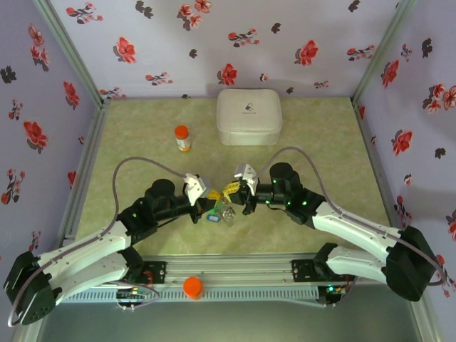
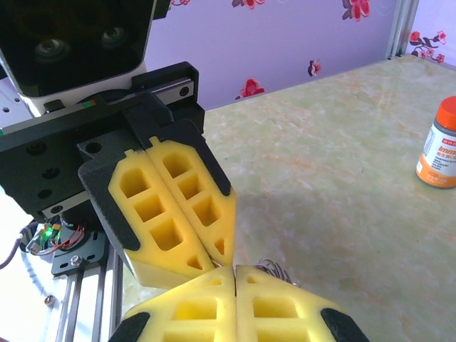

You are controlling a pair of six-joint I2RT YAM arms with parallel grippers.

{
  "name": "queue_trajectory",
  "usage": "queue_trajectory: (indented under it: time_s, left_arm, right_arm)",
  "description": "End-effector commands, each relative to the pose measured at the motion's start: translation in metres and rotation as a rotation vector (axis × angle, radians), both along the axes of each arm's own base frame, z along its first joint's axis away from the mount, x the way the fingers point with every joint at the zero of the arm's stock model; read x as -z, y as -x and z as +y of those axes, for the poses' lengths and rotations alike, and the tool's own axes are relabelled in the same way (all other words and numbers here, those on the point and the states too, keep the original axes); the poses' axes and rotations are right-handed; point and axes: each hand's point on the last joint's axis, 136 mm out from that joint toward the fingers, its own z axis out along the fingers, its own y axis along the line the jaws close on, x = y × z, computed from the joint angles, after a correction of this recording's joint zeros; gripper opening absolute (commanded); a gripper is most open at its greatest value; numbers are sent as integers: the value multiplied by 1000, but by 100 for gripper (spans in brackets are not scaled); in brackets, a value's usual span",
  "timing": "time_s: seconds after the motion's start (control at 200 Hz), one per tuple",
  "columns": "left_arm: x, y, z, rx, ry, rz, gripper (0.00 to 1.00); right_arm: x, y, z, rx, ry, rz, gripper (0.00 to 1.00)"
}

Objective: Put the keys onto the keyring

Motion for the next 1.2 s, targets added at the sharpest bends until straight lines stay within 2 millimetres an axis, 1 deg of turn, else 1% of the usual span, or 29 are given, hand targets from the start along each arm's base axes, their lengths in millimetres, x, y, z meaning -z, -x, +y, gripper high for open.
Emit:
queue_trajectory:
  time_s: [0.0, 0.055, 0.17, 0.285, 0.485, 0.815, 0.985, 1.195]
  left_arm:
    - [-36, 4, -7, 49, 80, -54, 0]
    - [-35, 4, -7, 51, 77, -51, 0]
    - [-40, 5, -7, 65, 67, -117, 0]
    - [-44, 4, -6, 61, 70, -146, 0]
    - [-43, 2, -7, 58, 56, -167, 0]
    - [-48, 3, -10, 77, -1, -338, 0]
    - [-51, 1, -9, 67, 4, -362, 0]
    - [-54, 2, -9, 61, 29, -368, 0]
  right_arm:
    - [0, -13, -3, 85, 11, 7, 0]
    - [4, -17, -5, 111, 31, 11, 0]
    - [10, -23, -7, 145, 60, 17, 0]
    - [11, -23, -6, 151, 63, 21, 0]
    - [14, -26, -6, 170, 82, 63, 0]
    - [20, -23, -3, 167, 98, 147, 0]
    - [18, -24, -2, 173, 97, 174, 0]
    - [20, -25, -2, 188, 103, 204, 0]
